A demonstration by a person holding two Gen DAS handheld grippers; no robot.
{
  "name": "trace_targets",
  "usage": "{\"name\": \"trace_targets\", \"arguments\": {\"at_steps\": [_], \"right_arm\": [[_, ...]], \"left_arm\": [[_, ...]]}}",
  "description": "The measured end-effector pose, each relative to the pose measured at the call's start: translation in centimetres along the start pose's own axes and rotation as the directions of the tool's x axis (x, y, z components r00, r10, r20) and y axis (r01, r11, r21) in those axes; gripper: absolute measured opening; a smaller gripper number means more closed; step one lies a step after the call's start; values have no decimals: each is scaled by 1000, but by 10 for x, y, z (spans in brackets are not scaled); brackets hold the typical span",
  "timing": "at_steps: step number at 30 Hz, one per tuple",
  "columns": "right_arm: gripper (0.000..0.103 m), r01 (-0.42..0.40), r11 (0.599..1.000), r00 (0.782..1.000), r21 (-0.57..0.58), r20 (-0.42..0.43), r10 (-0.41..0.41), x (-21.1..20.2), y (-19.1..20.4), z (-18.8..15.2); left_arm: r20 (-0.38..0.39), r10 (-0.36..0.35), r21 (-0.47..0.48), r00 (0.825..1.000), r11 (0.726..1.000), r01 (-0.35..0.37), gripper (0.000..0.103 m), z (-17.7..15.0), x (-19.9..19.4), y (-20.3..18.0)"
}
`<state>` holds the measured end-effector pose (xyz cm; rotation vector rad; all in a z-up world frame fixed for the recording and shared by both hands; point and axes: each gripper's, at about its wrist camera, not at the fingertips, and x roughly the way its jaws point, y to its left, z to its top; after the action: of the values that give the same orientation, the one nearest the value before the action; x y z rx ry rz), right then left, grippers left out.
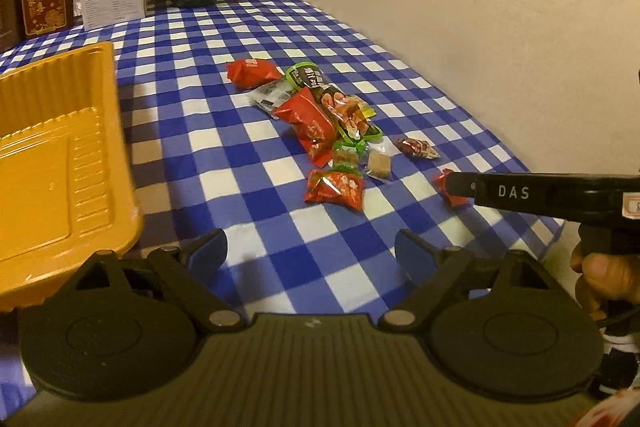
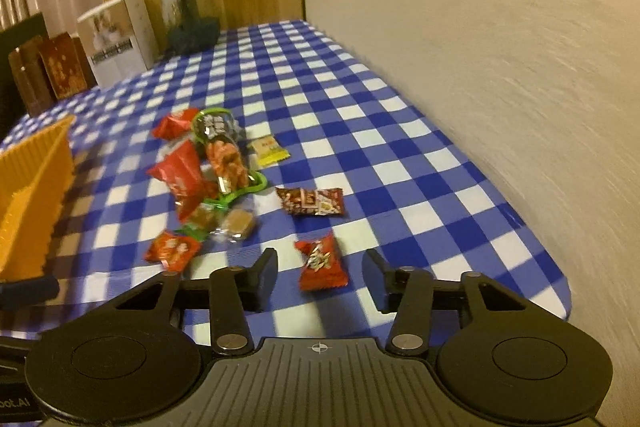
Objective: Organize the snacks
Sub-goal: 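Grasp a red wrapped candy with the right tool while the left tool grasps a red snack packet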
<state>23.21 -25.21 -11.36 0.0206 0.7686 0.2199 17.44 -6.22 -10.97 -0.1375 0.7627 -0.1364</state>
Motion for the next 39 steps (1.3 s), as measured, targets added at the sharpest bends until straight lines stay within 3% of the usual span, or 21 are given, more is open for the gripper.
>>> {"name": "trace_targets", "arguments": {"at_steps": [11, 13, 20, 28, 39], "right_arm": [[25, -18, 1000, 998, 0, -57, 18, 25, -7, 3], [24, -14, 1000, 999, 13, -49, 15, 23, -9, 4], [24, 8, 998, 1000, 56, -31, -6, 20, -15, 6], [24, 6, 998, 1000, 62, -22, -4, 19, -13, 7], [24, -6, 998, 1000, 63, 2, 6, 11, -8, 6]], "left_arm": [[11, 13, 51, 1000, 999, -14, 86, 16, 28, -18], [14, 30, 73, 999, 997, -31, 84, 18, 34, -22], [-18, 42, 98, 999, 994, -40, 57, 26, 59, -25], [-28, 64, 137, 998, 989, -59, 35, 29, 70, -27], [-29, 77, 113, 997, 991, -73, 31, 27, 52, -26]]}}
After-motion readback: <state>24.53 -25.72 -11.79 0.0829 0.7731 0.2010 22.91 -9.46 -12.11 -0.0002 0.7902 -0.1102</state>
